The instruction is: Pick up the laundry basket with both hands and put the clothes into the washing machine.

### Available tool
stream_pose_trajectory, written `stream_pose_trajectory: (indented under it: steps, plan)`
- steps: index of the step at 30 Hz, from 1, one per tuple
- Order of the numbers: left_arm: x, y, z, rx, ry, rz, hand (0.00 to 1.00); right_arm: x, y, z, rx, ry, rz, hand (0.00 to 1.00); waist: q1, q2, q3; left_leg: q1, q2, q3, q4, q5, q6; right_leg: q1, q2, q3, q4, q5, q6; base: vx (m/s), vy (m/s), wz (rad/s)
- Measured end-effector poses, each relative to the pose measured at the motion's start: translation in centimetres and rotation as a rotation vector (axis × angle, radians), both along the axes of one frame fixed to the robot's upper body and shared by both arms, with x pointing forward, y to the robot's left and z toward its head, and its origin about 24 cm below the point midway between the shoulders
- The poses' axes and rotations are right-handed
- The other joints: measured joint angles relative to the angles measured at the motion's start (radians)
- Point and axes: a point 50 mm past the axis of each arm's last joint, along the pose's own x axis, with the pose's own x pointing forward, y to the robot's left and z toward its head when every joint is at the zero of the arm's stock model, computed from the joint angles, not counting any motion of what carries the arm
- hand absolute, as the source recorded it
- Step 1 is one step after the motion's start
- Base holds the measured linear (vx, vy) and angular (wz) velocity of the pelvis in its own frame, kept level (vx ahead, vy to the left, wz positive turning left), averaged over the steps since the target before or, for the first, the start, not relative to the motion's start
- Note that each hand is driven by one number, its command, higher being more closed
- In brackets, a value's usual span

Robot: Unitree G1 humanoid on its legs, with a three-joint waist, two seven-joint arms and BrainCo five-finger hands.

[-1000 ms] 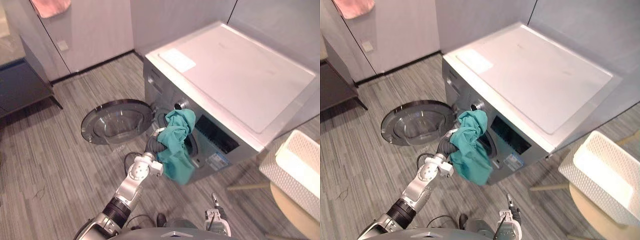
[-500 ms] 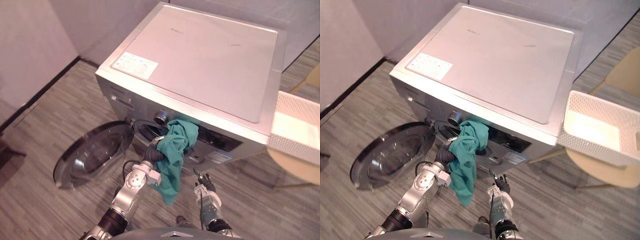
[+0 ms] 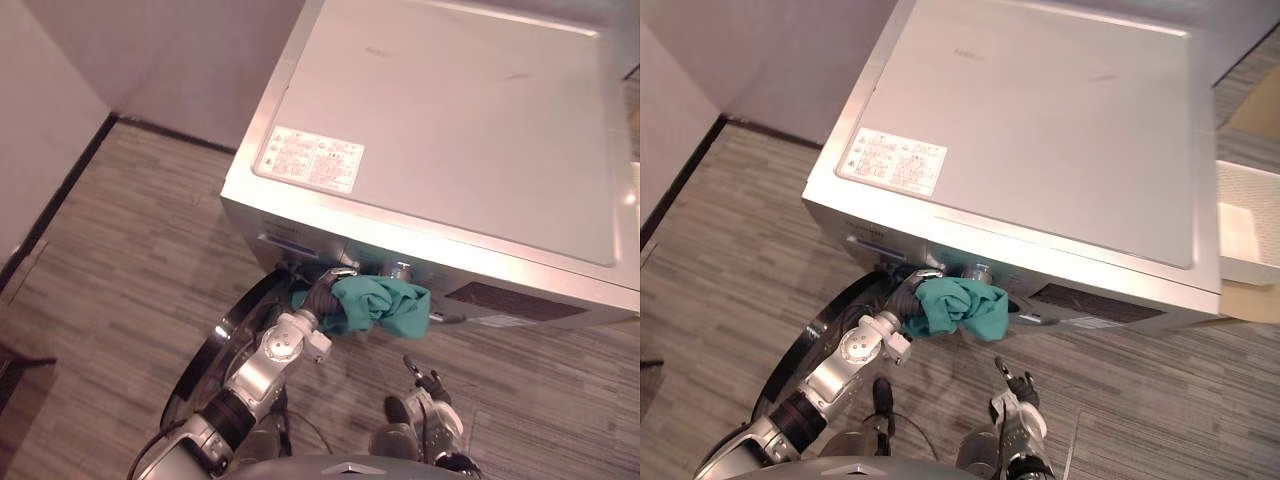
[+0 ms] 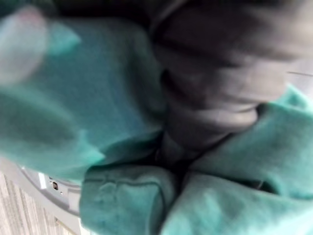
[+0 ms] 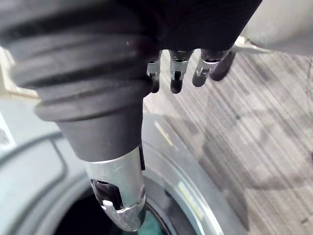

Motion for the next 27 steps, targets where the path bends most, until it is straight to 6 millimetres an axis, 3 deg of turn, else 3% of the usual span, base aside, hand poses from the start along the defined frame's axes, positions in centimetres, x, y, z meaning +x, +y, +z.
stream_pose_trajectory:
  steps: [1,3,4,5,7,8,9,13,17,20,21,25,27]
  plan:
    - [0.2,0.6,-0.1,-0.006,0.008,0.028,1.0,-0.1,-0.2,0.0,-0.002,-0.001,-0.009,0.0,0.007,0.0,0.001,0.008,0.016,0.031,-0.004,-0.004,0.006,-0.021,0.021,0.004,0.005,0.041,0.002,0.02,0.001,-0.86]
    - [0.3,1.2,-0.3,-0.011,0.017,0.059,1.0,-0.2,-0.3,0.0,0.003,0.0,-0.025,0.0,0.016,0.003,0.003,0.029,0.039,0.051,-0.023,-0.014,0.022,-0.06,0.058,0.024,0.049,0.059,0.004,0.0,-0.051,-0.74]
    - [0.4,1.5,-0.3,-0.014,0.019,0.073,1.0,-0.5,-0.5,-0.1,0.003,0.006,-0.033,0.0,0.011,0.012,0.009,0.038,0.05,0.048,-0.036,-0.022,0.031,-0.084,0.074,0.032,0.078,0.003,0.022,-0.02,-0.101,-0.31]
    - [0.5,1.5,-0.2,-0.015,0.017,0.076,1.0,-1.1,-0.6,-0.3,0.004,0.019,-0.046,0.0,0.006,0.004,0.015,0.031,0.047,0.041,-0.03,-0.023,0.029,-0.073,0.08,0.045,0.045,-0.076,0.022,-0.03,-0.096,0.04]
    - [0.5,1.5,-0.2,-0.019,0.017,0.08,1.0,-2.0,-1.0,-0.6,0.006,0.038,-0.071,0.0,0.002,-0.015,0.029,0.029,0.021,0.024,-0.02,-0.024,0.025,-0.038,0.063,0.032,0.0,-0.091,0.024,-0.03,-0.116,0.35]
    - [0.5,1.3,-0.2,-0.023,0.018,0.084,1.0,-2.3,-1.3,-0.6,0.004,0.04,-0.088,0.0,0.004,-0.013,0.031,0.025,0.015,0.021,-0.012,-0.024,0.016,-0.032,0.055,0.048,-0.002,-0.125,0.055,-0.04,-0.158,0.28]
    - [0.5,1.3,-0.1,-0.024,0.019,0.086,1.0,-2.3,-1.3,-0.6,0.004,0.041,-0.088,0.0,0.003,-0.011,0.031,0.026,0.015,0.021,-0.012,-0.022,0.013,-0.028,0.055,0.051,-0.002,-0.139,0.056,-0.05,-0.184,0.16]
    - [0.4,1.0,-0.1,-0.037,0.024,0.09,1.0,-3.0,-1.1,-1.0,0.009,0.063,-0.084,0.0,0.005,-0.028,0.036,0.058,0.021,-0.01,-0.024,0.003,-0.027,0.038,0.046,0.021,-0.025,-0.261,0.019,-0.08,-0.188,0.23]
    - [0.7,1.7,-0.2,-0.044,0.029,0.123,1.0,-3.2,-0.2,-1.4,0.026,0.083,-0.027,0.0,0.008,-0.079,0.035,0.071,0.042,-0.019,-0.029,0.023,-0.069,0.066,0.06,0.013,-0.032,-0.374,-0.076,-0.1,-0.22,0.05]
    - [-0.3,1.9,-1.4,-0.041,0.086,0.132,1.0,-4.6,-0.1,-1.9,0.03,0.119,-0.013,0.0,-0.01,-0.066,0.034,0.074,0.118,-0.058,0.072,-0.005,-0.102,0.104,0.133,-0.024,0.022,-0.403,-0.115,-0.08,-0.252,0.09]
    - [-0.7,1.6,-1.7,-0.044,0.096,0.106,1.0,-5.6,-0.1,-2.2,0.029,0.14,-0.017,0.0,-0.02,-0.076,0.039,0.049,0.134,-0.077,0.181,-0.029,-0.09,0.127,0.149,-0.055,0.07,-0.431,-0.139,-0.03,-0.195,0.33]
    - [-1.1,1.1,-1.6,-0.066,0.102,0.079,1.0,-6.3,-0.6,-2.4,0.005,0.177,0.014,0.0,-0.018,-0.089,0.047,-0.034,0.134,-0.089,0.42,-0.044,-0.049,0.132,0.147,-0.09,0.189,-0.509,-0.164,-0.09,-0.13,0.34]
    - [-1.4,0.9,-1.7,-0.074,0.107,0.061,1.0,-6.2,-1.0,-2.2,-0.024,0.179,0.042,0.0,-0.018,-0.079,0.041,-0.043,0.113,-0.088,0.428,-0.044,-0.045,0.115,0.129,-0.106,0.243,-0.546,-0.169,-0.05,-0.028,0.38]
